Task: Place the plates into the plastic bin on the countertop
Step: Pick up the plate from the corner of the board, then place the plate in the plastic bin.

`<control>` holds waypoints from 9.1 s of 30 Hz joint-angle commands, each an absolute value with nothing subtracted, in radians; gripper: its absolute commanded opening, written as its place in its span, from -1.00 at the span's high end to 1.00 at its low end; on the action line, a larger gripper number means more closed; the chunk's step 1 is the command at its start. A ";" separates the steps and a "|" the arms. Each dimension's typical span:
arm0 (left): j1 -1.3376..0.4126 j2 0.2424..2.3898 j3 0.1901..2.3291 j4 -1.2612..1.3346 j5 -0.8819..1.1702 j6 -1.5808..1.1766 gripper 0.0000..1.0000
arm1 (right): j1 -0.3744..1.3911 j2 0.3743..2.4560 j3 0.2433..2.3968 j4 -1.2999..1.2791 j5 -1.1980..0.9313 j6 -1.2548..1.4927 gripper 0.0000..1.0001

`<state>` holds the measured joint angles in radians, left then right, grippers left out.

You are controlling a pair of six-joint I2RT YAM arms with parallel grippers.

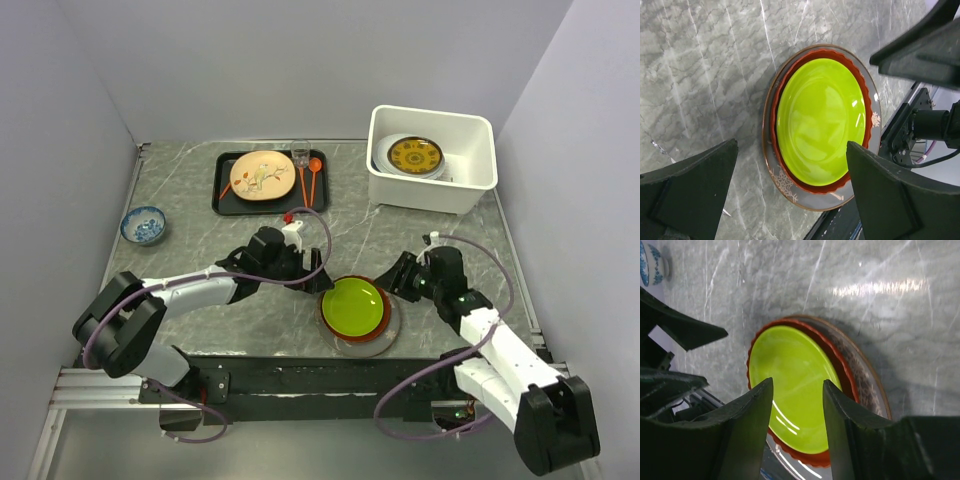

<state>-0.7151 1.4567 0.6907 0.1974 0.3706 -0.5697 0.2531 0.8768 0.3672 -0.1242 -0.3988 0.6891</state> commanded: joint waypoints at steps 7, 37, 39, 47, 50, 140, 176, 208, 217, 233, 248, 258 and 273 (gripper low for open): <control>-0.723 1.459 0.739 0.248 0.396 -0.580 -0.90 | 0.316 0.778 0.305 -0.189 -0.333 0.753 0.06; -0.742 1.451 0.738 0.278 0.396 -0.601 -0.90 | 0.410 0.907 0.258 -0.158 -0.239 0.778 0.06; -0.742 1.442 0.736 0.272 0.391 -0.597 -0.89 | 0.408 0.931 0.262 -0.152 -0.241 0.772 0.06; -0.742 1.419 0.719 0.258 0.368 -0.589 -0.90 | 0.408 0.992 0.258 -0.084 -0.271 0.765 0.25; -0.741 1.417 0.721 0.258 0.370 -0.586 -0.91 | 0.408 1.005 0.250 -0.061 -0.290 0.767 0.99; -0.730 1.301 0.696 0.132 -0.063 -0.657 -0.99 | 0.380 0.865 0.521 -0.087 -0.103 0.716 1.00; -0.730 1.218 0.670 0.086 -0.088 -0.589 -0.99 | 0.054 1.170 0.752 0.072 -0.452 0.686 1.00; -0.730 1.269 0.670 0.127 -0.035 -0.607 -0.99 | -0.118 1.311 0.940 0.184 -0.509 0.805 1.00; -0.730 1.227 0.635 0.135 -0.040 -0.618 -0.99 | -0.149 1.339 1.011 0.158 -0.499 0.808 1.00; -0.730 1.270 0.661 0.172 0.015 -0.620 -0.99 | -0.189 1.459 1.104 0.215 -0.476 0.897 1.00; -0.730 1.278 0.664 0.181 0.029 -0.617 -0.99 | -0.229 1.595 1.212 0.232 -0.451 0.939 1.00; -0.730 1.282 0.672 0.161 0.011 -0.609 -0.99 | -0.235 1.695 1.351 0.178 -0.428 0.931 1.00; -0.730 1.324 0.703 0.143 0.008 -0.597 -0.99 | -0.233 1.864 1.531 0.069 -0.373 0.894 1.00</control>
